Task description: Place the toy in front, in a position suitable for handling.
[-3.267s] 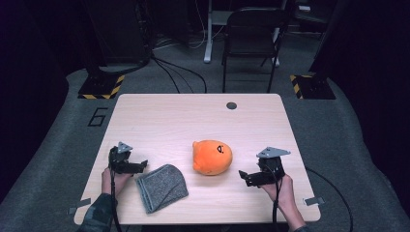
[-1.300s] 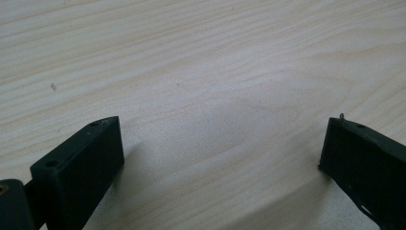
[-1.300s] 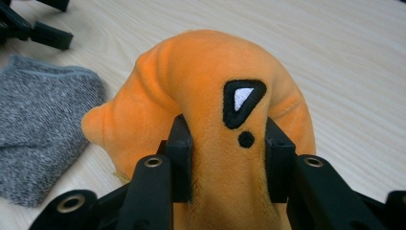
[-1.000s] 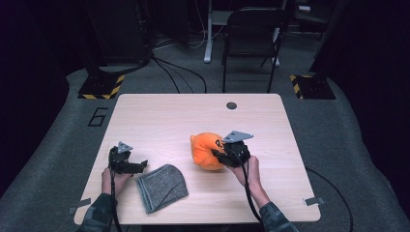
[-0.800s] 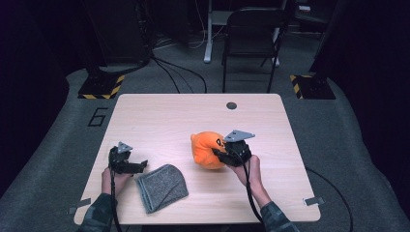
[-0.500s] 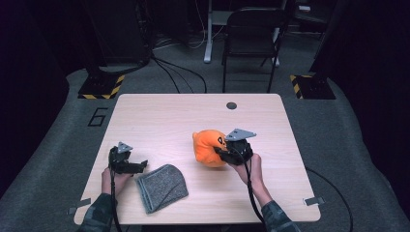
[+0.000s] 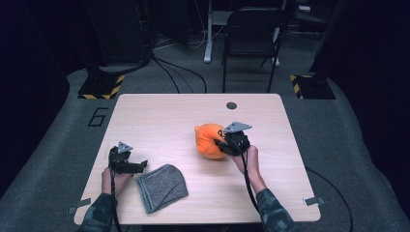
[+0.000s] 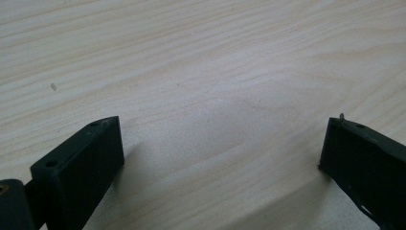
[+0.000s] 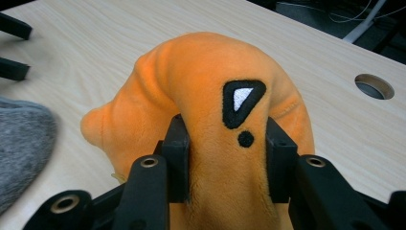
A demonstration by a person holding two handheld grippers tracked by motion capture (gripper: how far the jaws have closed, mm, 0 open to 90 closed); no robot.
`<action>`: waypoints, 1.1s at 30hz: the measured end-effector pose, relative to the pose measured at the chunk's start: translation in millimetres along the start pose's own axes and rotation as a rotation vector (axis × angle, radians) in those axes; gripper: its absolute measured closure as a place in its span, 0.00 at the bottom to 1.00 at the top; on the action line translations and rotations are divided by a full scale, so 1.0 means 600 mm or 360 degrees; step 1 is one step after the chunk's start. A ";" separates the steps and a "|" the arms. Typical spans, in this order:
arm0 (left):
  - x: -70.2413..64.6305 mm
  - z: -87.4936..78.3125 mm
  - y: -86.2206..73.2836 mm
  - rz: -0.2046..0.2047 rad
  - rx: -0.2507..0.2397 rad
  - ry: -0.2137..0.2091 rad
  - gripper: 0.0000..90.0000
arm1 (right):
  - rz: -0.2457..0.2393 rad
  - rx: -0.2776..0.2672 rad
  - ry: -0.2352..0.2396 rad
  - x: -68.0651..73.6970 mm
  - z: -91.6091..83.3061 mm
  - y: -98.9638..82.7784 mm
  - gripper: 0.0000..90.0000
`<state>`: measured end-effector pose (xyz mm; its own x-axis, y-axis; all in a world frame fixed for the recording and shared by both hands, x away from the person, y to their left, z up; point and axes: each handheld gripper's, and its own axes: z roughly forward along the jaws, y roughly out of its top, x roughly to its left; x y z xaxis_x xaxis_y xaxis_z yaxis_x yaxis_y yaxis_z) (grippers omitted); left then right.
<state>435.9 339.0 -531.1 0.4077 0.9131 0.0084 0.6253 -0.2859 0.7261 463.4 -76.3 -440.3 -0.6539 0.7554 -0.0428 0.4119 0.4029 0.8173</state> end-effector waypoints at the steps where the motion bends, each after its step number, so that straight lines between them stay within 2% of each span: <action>1: 0.000 0.000 0.000 0.0000 -0.0001 0.0003 0.01 | -0.0014 -0.0001 -0.0004 -0.003 0.004 0.000 0.68; 6: 0.000 0.000 0.000 -0.0001 -0.0002 0.0002 0.01 | -0.0002 0.0004 -0.0033 -0.016 0.034 -0.001 0.67; 9: 0.000 0.000 0.000 0.0003 0.0004 -0.0002 0.01 | -0.0001 0.0053 -0.0054 -0.018 0.051 -0.007 0.66; 11: 0.000 0.000 0.000 0.0004 0.0004 -0.0002 0.01 | 0.0004 0.0039 -0.0056 -0.021 0.054 -0.009 0.63; 13: 0.000 0.000 0.000 0.0005 0.0002 -0.0001 0.01 | 0.0006 0.0060 -0.0067 -0.020 0.055 -0.008 0.54; 14: 0.000 0.000 0.000 0.0004 0.0003 -0.0002 0.01 | -0.0001 0.0071 -0.0065 -0.023 0.053 -0.007 0.38; 15: 0.000 0.000 0.000 0.0004 0.0003 -0.0002 0.01 | -0.0001 0.0071 -0.0065 -0.023 0.053 -0.007 0.38; 16: 0.000 0.000 0.000 0.0003 0.0004 -0.0002 0.01 | 0.0021 0.0066 -0.0084 -0.023 0.051 -0.006 0.32; 18: 0.001 -0.001 0.000 0.0007 0.0007 -0.0008 0.01 | 0.0066 0.0046 -0.0078 -0.029 0.039 -0.005 0.21; 19: 0.000 0.000 0.000 0.0003 0.0001 -0.0004 0.00 | 0.0109 0.0021 -0.0064 -0.034 0.022 -0.004 0.14; 21: 0.002 -0.001 -0.001 0.0005 -0.0008 -0.0013 0.00 | 0.0120 0.0018 -0.0061 -0.035 0.015 -0.004 0.13; 22: 0.002 -0.003 0.000 0.0010 0.0007 -0.0018 0.00 | 0.0123 0.0021 -0.0069 -0.036 0.002 -0.004 0.10; 25: 0.004 -0.006 -0.002 0.0009 -0.0016 -0.0031 0.00 | 0.0116 0.0038 -0.0030 -0.034 -0.028 -0.006 0.05; 26: 0.004 -0.007 -0.002 0.0012 -0.0018 -0.0029 0.00 | 0.0109 0.0049 -0.0001 -0.031 -0.045 -0.010 0.03; 27: 0.004 -0.010 -0.002 0.0022 -0.0024 -0.0028 0.00 | 0.0104 0.0070 -0.0008 -0.025 -0.063 -0.018 0.01; 29: 0.004 -0.020 0.000 0.0019 -0.0051 -0.0034 0.00 | 0.0095 0.0071 0.0000 -0.025 -0.070 -0.022 0.01; 33: -0.009 -0.048 0.008 0.0060 -0.0099 -0.0069 0.00 | 0.0109 0.0109 0.0009 -0.016 -0.104 -0.052 0.01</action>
<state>417.5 341.2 -507.7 0.4594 0.8882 0.0076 0.5670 -0.2999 0.7672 416.9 -128.2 -429.7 -0.6261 0.7796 0.0151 0.4980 0.3849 0.7771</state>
